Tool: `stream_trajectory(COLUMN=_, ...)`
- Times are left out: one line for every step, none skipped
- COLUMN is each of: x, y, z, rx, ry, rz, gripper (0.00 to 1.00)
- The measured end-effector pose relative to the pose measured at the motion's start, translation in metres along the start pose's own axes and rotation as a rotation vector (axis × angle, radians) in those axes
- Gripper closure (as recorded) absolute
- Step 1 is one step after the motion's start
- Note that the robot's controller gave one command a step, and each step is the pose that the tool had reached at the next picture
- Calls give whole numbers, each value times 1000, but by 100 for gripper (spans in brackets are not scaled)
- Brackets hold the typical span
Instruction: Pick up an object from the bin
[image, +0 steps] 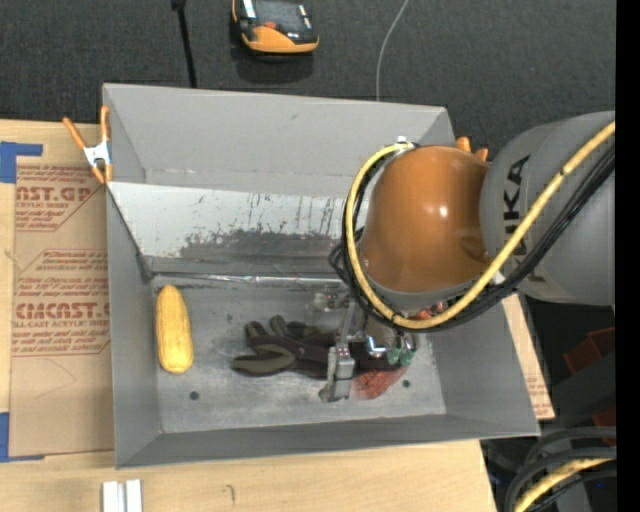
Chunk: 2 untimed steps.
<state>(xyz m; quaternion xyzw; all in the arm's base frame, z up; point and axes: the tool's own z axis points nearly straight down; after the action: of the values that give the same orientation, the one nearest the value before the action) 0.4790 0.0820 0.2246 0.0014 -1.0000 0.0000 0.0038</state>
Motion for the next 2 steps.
stream_trajectory(x=-2, y=-1, z=-4, rx=-1, ry=-8, rz=2, gripper=0)
stream_trajectory(x=-44, y=-18, z=80, rx=0, ry=-14, rz=-31, gripper=0)
